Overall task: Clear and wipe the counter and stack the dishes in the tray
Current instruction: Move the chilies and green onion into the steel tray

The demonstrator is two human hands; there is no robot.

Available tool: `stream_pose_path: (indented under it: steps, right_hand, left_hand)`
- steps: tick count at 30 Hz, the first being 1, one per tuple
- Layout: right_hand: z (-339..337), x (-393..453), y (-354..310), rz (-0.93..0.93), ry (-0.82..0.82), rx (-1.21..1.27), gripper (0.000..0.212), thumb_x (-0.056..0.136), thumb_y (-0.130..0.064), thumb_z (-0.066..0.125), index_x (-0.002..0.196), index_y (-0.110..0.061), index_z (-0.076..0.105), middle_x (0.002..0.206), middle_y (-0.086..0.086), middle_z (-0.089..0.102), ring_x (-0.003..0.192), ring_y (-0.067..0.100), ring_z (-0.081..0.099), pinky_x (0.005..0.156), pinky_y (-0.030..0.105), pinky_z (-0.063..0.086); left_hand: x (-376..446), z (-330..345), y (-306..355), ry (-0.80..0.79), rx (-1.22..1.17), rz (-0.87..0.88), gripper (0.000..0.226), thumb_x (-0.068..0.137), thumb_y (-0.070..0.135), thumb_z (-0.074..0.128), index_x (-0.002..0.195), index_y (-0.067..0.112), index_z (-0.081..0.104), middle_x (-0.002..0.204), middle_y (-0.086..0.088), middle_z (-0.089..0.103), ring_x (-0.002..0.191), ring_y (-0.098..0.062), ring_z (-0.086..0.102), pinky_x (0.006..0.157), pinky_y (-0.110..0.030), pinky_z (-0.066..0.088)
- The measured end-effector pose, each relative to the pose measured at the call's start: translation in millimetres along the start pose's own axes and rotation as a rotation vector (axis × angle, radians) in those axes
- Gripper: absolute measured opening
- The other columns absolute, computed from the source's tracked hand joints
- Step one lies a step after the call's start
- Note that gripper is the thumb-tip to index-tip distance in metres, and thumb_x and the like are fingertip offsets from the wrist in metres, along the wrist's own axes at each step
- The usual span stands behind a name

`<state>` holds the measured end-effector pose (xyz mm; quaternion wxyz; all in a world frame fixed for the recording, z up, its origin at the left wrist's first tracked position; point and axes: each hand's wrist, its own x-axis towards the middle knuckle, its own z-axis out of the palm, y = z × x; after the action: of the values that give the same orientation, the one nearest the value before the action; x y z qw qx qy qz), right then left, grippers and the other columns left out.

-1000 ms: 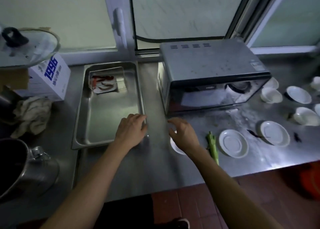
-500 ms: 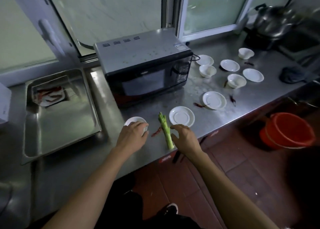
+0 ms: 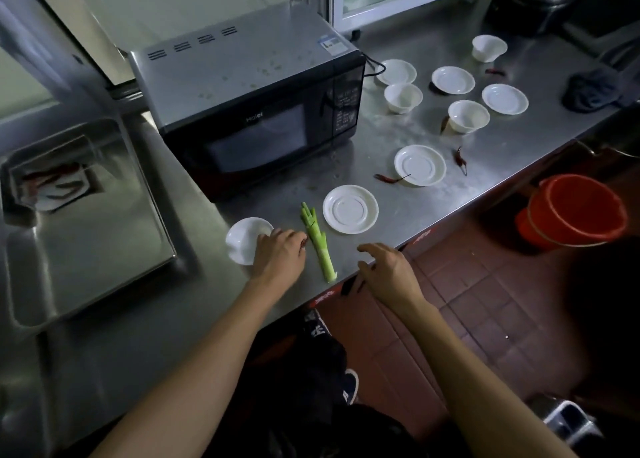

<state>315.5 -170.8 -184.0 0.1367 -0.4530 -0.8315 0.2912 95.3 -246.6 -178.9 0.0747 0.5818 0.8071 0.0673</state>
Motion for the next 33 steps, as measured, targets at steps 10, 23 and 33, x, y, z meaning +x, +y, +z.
stream_pose_path:
  steps: [10, 23, 33]
  right_hand:
    - [-2, 71, 15, -0.061, -0.049, 0.011, 0.033, 0.087, -0.012, 0.071, 0.12, -0.01, 0.069, 0.117, 0.01, 0.07, 0.104, 0.028, 0.065, 0.085, 0.039, 0.053]
    - [-11, 137, 25, -0.087, -0.108, 0.039, 0.029, 0.087, -0.009, 0.07, 0.116, -0.009, 0.07, 0.11, 0.013, 0.072, 0.084, 0.029, 0.068, 0.074, 0.035, 0.056]
    - [-30, 188, 85, -0.144, -0.195, 0.029, 0.027, 0.086, -0.002, 0.066, 0.112, -0.005, 0.07, 0.111, 0.015, 0.071, 0.106, 0.035, 0.066, 0.085, 0.045, 0.056]
  left_hand:
    - [53, 31, -14, -0.049, 0.139, -0.022, 0.01, 0.089, 0.033, 0.059, 0.094, 0.026, 0.063, 0.099, 0.004, 0.069, 0.101, -0.023, 0.055, 0.088, -0.043, 0.03]
    - [58, 56, -1, -0.167, 0.147, -0.097, 0.024, 0.072, 0.02, 0.069, 0.095, 0.024, 0.064, 0.079, 0.002, 0.07, 0.087, -0.025, 0.06, 0.089, -0.044, 0.03]
    - [76, 55, 20, -0.023, 0.036, -0.249, 0.02, 0.069, 0.013, 0.065, 0.087, 0.016, 0.059, 0.079, -0.006, 0.065, 0.079, -0.032, 0.06, 0.071, -0.042, 0.043]
